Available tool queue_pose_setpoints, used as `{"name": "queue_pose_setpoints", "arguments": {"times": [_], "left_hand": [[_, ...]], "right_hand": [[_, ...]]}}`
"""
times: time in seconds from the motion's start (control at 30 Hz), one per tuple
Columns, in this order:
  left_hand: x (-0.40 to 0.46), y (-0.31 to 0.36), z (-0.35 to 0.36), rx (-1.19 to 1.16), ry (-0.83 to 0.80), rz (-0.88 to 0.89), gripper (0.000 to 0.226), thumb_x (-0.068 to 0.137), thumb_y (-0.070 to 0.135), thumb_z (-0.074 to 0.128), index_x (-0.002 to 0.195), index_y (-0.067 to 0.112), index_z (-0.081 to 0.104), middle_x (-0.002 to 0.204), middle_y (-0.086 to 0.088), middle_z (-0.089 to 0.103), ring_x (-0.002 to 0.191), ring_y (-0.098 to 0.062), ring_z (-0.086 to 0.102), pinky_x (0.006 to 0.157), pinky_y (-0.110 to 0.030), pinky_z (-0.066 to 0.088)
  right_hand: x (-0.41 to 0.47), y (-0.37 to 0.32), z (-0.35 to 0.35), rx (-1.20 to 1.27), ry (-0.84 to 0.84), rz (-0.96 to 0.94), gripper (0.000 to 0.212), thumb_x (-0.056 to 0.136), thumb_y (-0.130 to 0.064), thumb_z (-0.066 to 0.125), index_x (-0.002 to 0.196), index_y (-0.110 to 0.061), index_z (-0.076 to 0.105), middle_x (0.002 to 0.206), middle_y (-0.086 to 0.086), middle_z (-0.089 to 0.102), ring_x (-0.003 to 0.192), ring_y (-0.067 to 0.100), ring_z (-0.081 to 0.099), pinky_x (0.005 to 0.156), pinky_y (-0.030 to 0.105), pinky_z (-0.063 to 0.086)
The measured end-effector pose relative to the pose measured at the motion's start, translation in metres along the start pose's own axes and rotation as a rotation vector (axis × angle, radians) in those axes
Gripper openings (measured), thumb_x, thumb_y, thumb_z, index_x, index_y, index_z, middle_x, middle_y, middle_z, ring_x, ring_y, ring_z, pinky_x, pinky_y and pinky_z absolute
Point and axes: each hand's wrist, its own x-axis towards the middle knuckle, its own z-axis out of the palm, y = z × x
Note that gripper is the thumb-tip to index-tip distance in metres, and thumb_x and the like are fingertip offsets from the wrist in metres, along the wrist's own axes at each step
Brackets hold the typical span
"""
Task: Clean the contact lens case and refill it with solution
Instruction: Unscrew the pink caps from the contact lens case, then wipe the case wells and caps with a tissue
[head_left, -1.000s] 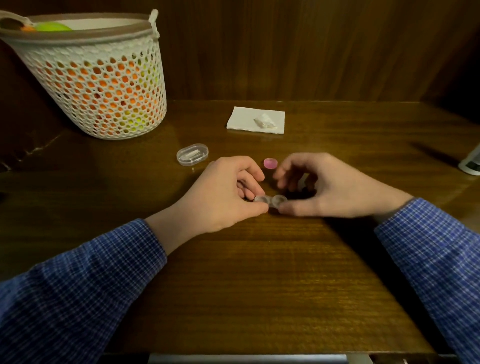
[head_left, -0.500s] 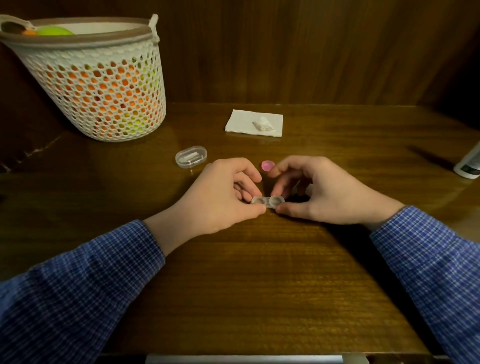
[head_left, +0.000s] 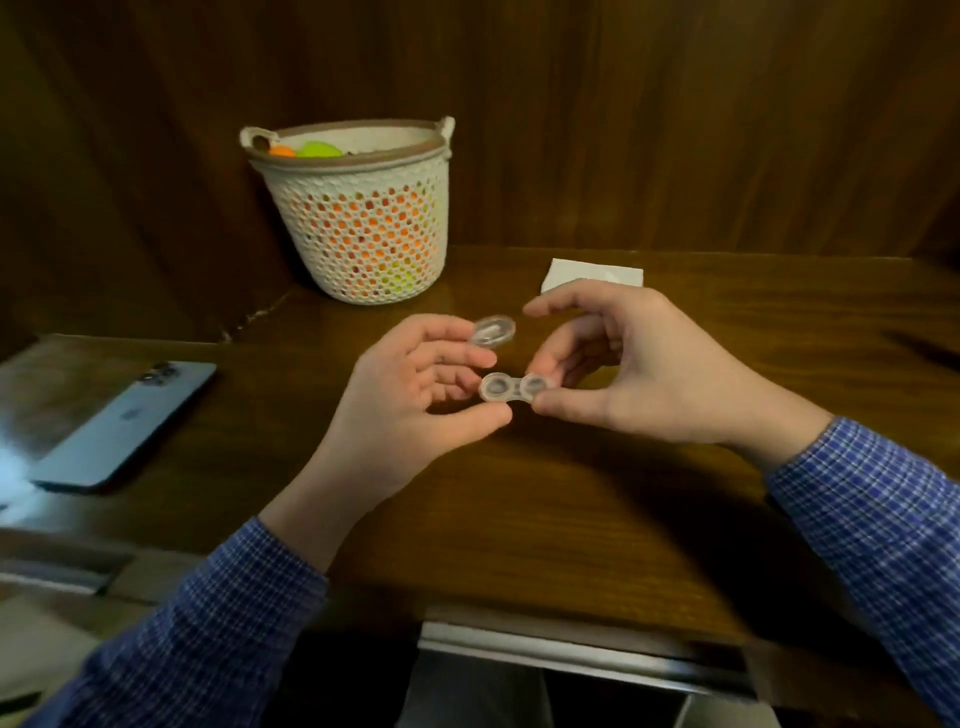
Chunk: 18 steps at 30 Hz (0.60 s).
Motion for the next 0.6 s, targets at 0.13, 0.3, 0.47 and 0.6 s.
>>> {"name": "queue_pose_setpoints", "arguments": {"times": [0.13, 0.3, 0.47, 0.6], "left_hand": [[-0.06, -0.009, -0.026, -0.372, 0.185, -0.123, 0.083, 0.056, 0.019, 0.098, 0.129, 0.026, 0.058, 0.115, 0.004, 0.077, 0.11, -0.016, 0.074, 0.087, -0.025, 0.06], [-0.119, -0.019, -0.04, -0.82, 0.388, -0.072, 0.062, 0.062, 0.02, 0.097, 0.119, 0.018, 0.072, 0.11, -0.01, 0.076, 0.111, -0.025, 0.072, 0.099, -0.042, 0.056], [-0.165, -0.02, -0.073, -0.982, 0.548, 0.029, 0.055, 0.062, 0.019, 0.1, 0.112, 0.016, 0.077, 0.105, -0.008, 0.078, 0.111, -0.021, 0.073, 0.099, -0.04, 0.056], [-0.201, -0.02, -0.102, -0.986, 0.644, 0.067, 0.055, 0.059, 0.018, 0.101, 0.11, 0.017, 0.08, 0.102, -0.006, 0.079, 0.112, -0.019, 0.073, 0.093, -0.035, 0.059]], "right_hand": [[0.006, -0.048, 0.039, 0.084, -0.035, -0.091, 0.07, 0.075, -0.016, 0.09, 0.136, -0.018, 0.055, 0.092, -0.008, 0.079, 0.082, 0.01, 0.076, 0.078, 0.022, 0.06], [0.01, -0.099, 0.095, 0.149, -0.112, -0.168, 0.071, 0.075, -0.021, 0.09, 0.137, -0.02, 0.055, 0.094, -0.006, 0.079, 0.084, 0.01, 0.076, 0.081, 0.028, 0.062], [0.008, -0.137, 0.155, 0.206, -0.122, -0.198, 0.066, 0.077, -0.026, 0.088, 0.135, -0.023, 0.057, 0.094, -0.01, 0.079, 0.084, 0.008, 0.076, 0.08, 0.026, 0.062], [0.005, -0.164, 0.196, 0.24, -0.141, -0.216, 0.063, 0.077, -0.023, 0.088, 0.133, -0.021, 0.058, 0.092, -0.014, 0.078, 0.082, 0.005, 0.075, 0.079, 0.021, 0.06]]}}
